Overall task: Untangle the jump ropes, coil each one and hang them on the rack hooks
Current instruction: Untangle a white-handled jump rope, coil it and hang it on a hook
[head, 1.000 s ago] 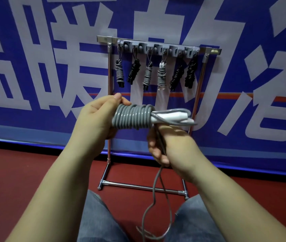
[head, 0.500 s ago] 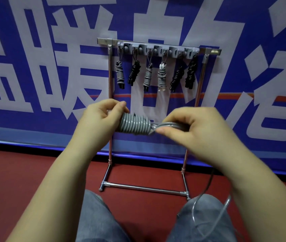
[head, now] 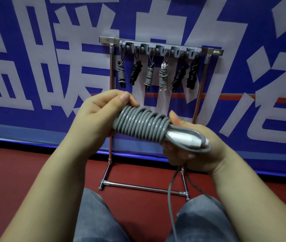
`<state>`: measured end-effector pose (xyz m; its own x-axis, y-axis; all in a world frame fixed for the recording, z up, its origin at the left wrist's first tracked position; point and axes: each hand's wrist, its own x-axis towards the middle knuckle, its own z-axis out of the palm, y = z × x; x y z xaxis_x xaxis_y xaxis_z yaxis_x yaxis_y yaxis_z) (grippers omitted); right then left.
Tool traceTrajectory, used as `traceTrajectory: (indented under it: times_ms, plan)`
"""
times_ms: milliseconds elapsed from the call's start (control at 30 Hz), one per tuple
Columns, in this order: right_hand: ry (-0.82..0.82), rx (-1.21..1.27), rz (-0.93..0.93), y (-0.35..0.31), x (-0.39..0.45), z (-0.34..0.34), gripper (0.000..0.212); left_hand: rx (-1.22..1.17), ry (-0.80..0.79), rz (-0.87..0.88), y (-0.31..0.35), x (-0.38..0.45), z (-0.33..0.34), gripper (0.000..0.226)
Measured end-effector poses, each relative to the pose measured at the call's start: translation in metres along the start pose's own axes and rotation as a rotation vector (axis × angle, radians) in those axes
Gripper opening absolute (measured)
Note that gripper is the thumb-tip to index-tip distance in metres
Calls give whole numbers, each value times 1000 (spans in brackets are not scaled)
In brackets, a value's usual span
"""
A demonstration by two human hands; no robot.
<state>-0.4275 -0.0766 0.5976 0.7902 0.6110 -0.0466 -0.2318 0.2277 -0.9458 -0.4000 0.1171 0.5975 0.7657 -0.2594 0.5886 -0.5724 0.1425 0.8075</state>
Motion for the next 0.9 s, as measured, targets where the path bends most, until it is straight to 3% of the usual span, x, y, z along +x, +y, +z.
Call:
traceTrajectory:
  times_ms: [67, 200, 333, 433, 500, 600, 900]
  plan:
    - [-81, -1, -47, 4, 4, -3, 40, -2, 50, 0, -1, 0, 2, 24]
    - [38, -92, -171, 9, 5, 2, 39, -25, 128, -14, 0, -1, 5, 22]
    - [463, -86, -297, 16, 9, 16, 30, -34, 219, -10, 2, 0, 16, 34]
    - [565, -134, -320, 12, 8, 21, 25, -21, 270, -16, 5, 0, 22, 32]
    - [618, -415, -300, 14, 7, 19, 29, 3, 306, -14, 5, 1, 23, 32]
    - [602, -772, -267, 22, 7, 19, 30, 34, 350, -23, 4, 3, 22, 32]
    - [604, -1009, -310, 18, 0, 23, 15, -4, 378, -59, 2, 5, 21, 33]
